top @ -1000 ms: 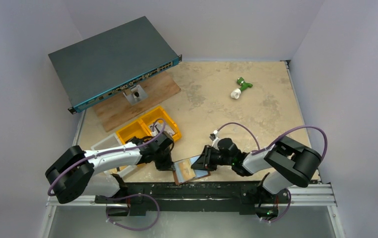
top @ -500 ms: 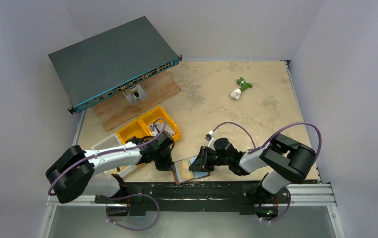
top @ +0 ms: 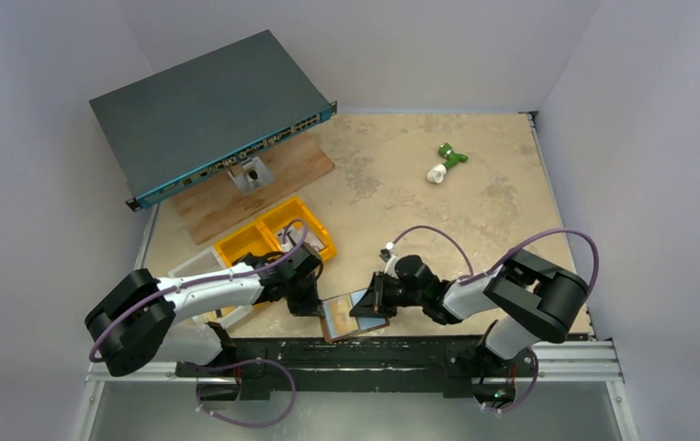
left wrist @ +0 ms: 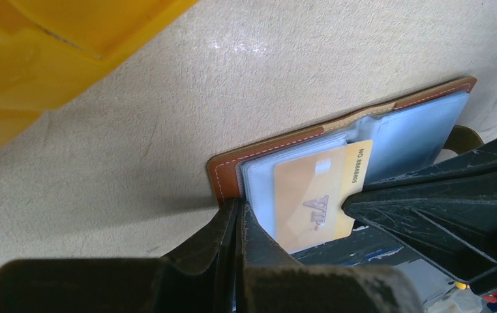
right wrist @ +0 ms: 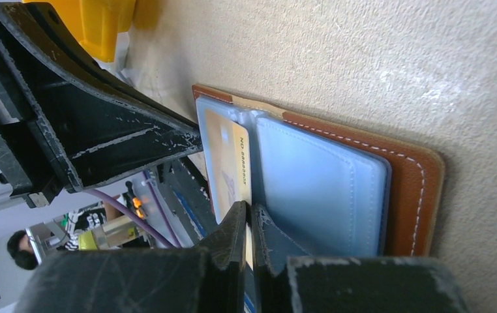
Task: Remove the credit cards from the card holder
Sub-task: Remove the credit card from the card holder, then place the credit card in the storage box, then remove the credit card from the card holder.
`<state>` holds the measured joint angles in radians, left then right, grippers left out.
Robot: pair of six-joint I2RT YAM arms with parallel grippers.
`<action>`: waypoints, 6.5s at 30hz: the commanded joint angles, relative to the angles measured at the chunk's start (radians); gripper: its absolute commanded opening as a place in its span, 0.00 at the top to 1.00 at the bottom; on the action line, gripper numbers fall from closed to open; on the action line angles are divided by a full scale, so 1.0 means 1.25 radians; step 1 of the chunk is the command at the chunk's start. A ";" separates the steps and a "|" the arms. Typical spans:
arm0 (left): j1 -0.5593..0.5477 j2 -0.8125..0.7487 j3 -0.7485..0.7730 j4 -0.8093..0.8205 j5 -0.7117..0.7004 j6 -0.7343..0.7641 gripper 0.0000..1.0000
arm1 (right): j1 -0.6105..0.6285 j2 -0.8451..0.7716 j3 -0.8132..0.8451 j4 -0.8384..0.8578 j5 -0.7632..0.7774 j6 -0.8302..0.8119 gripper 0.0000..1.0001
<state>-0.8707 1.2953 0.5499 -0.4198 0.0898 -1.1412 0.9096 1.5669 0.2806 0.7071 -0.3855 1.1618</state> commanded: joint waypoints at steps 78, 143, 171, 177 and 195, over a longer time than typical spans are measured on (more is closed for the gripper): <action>0.198 -0.407 -0.045 0.289 0.377 0.037 0.84 | -0.053 -0.368 0.173 -0.196 -0.030 0.084 1.00; 0.481 -0.059 0.288 -0.683 -0.481 0.100 0.17 | -0.054 -0.465 0.234 -0.595 0.228 -0.242 0.01; 0.255 -0.380 0.184 -0.376 0.014 0.279 0.09 | 0.127 -0.245 0.330 -0.678 0.406 -0.173 0.04; 0.246 -0.440 0.114 -0.287 0.088 0.278 0.09 | 0.188 -0.146 0.398 -0.729 0.458 -0.141 0.09; 0.246 -0.418 0.057 -0.231 0.106 0.259 0.09 | 0.255 0.051 0.514 -0.806 0.516 -0.144 0.22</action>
<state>-0.5579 0.7692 0.6262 -0.7471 0.2127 -0.8162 1.2179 1.5990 0.8764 -0.2733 0.2195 0.9901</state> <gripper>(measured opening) 0.911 0.791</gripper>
